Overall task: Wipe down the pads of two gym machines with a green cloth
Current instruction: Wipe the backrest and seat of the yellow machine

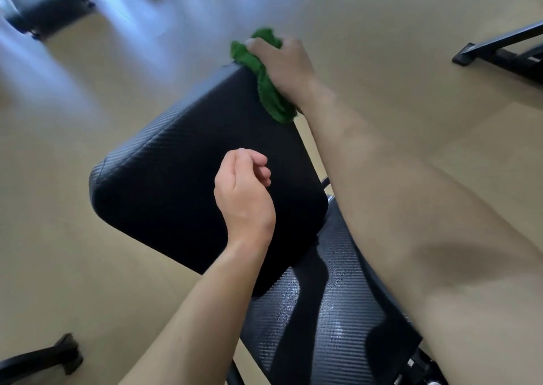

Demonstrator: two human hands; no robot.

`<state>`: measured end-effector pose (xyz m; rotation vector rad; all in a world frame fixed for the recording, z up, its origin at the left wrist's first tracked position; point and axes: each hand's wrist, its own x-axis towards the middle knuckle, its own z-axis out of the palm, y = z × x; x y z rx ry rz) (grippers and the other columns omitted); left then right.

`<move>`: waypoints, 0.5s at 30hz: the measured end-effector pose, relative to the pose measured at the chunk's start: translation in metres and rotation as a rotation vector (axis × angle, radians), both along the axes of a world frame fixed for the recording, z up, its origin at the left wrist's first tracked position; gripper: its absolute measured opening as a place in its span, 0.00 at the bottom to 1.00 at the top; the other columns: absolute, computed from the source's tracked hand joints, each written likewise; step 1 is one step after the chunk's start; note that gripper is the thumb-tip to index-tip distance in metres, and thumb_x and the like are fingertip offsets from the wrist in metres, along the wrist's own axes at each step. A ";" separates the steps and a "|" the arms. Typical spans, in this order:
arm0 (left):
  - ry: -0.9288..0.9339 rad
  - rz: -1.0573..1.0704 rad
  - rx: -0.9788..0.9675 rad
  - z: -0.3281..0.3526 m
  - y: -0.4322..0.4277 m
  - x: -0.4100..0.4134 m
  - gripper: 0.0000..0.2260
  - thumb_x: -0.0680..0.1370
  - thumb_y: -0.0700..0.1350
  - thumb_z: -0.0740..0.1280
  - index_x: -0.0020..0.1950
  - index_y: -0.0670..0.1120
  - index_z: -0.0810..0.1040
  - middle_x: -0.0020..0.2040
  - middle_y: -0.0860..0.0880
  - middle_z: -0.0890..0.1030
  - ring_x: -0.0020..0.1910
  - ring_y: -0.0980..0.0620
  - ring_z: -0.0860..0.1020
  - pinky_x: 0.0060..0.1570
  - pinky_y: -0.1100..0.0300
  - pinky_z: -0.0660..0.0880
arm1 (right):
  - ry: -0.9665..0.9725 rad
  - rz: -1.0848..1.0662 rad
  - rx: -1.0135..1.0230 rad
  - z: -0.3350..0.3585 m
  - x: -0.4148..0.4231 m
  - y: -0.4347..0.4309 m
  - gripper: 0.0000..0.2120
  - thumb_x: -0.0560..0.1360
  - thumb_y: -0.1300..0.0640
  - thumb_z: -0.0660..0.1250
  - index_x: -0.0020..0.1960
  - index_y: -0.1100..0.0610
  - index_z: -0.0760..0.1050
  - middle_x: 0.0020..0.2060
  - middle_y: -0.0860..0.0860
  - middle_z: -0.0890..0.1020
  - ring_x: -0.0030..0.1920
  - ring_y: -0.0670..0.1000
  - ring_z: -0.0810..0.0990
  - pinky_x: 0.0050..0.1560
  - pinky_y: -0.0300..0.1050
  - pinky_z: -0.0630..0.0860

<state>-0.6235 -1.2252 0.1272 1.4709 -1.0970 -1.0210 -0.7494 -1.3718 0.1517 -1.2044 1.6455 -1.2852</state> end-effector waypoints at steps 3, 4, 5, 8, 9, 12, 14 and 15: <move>-0.036 0.008 0.042 -0.019 0.009 0.005 0.14 0.79 0.43 0.57 0.37 0.49 0.77 0.34 0.51 0.78 0.35 0.54 0.76 0.37 0.56 0.73 | -0.199 -0.084 0.077 -0.062 -0.014 0.028 0.14 0.77 0.48 0.67 0.35 0.51 0.74 0.32 0.48 0.76 0.35 0.49 0.76 0.41 0.45 0.72; -0.042 0.013 0.062 -0.027 0.013 0.006 0.14 0.79 0.42 0.57 0.37 0.49 0.77 0.34 0.51 0.78 0.35 0.54 0.76 0.38 0.57 0.73 | -0.228 -0.098 0.113 -0.084 -0.016 0.040 0.13 0.78 0.48 0.66 0.37 0.53 0.74 0.33 0.50 0.75 0.35 0.49 0.75 0.40 0.45 0.70; -0.045 0.015 0.080 -0.035 0.017 0.007 0.14 0.79 0.42 0.57 0.37 0.48 0.77 0.34 0.51 0.78 0.35 0.55 0.76 0.38 0.57 0.73 | -0.240 -0.119 0.144 -0.105 -0.018 0.051 0.12 0.79 0.49 0.65 0.39 0.54 0.74 0.35 0.51 0.74 0.35 0.49 0.74 0.39 0.44 0.69; -0.037 0.015 0.136 -0.061 0.030 0.005 0.14 0.80 0.41 0.57 0.37 0.48 0.77 0.34 0.50 0.78 0.35 0.54 0.76 0.37 0.58 0.72 | -0.249 -0.179 0.221 -0.158 -0.025 0.077 0.14 0.79 0.48 0.64 0.38 0.53 0.72 0.33 0.52 0.72 0.34 0.49 0.72 0.38 0.46 0.67; -0.031 0.014 0.158 -0.070 0.036 0.005 0.14 0.80 0.41 0.58 0.37 0.48 0.77 0.34 0.50 0.78 0.35 0.54 0.76 0.37 0.58 0.72 | -0.246 -0.195 0.252 -0.172 -0.026 0.083 0.15 0.79 0.47 0.64 0.36 0.52 0.71 0.32 0.51 0.72 0.34 0.49 0.72 0.39 0.46 0.67; -0.022 0.001 0.231 -0.093 0.053 0.007 0.14 0.79 0.41 0.58 0.36 0.49 0.76 0.34 0.51 0.77 0.36 0.54 0.75 0.37 0.58 0.72 | -0.200 -0.227 0.364 -0.208 -0.031 0.100 0.15 0.80 0.46 0.61 0.38 0.52 0.72 0.35 0.50 0.74 0.38 0.51 0.75 0.44 0.48 0.69; -0.017 0.000 0.267 -0.105 0.062 0.011 0.14 0.79 0.41 0.58 0.36 0.49 0.76 0.34 0.51 0.77 0.36 0.54 0.75 0.37 0.57 0.72 | -0.142 -0.247 0.468 -0.227 -0.036 0.107 0.18 0.81 0.43 0.58 0.51 0.57 0.76 0.45 0.52 0.78 0.49 0.54 0.77 0.52 0.49 0.70; -0.018 0.002 0.278 -0.110 0.066 0.013 0.14 0.79 0.41 0.58 0.36 0.49 0.77 0.34 0.51 0.78 0.36 0.54 0.75 0.37 0.56 0.72 | -0.112 -0.260 0.527 -0.233 -0.037 0.109 0.22 0.81 0.42 0.57 0.58 0.60 0.75 0.51 0.54 0.79 0.54 0.56 0.77 0.55 0.48 0.69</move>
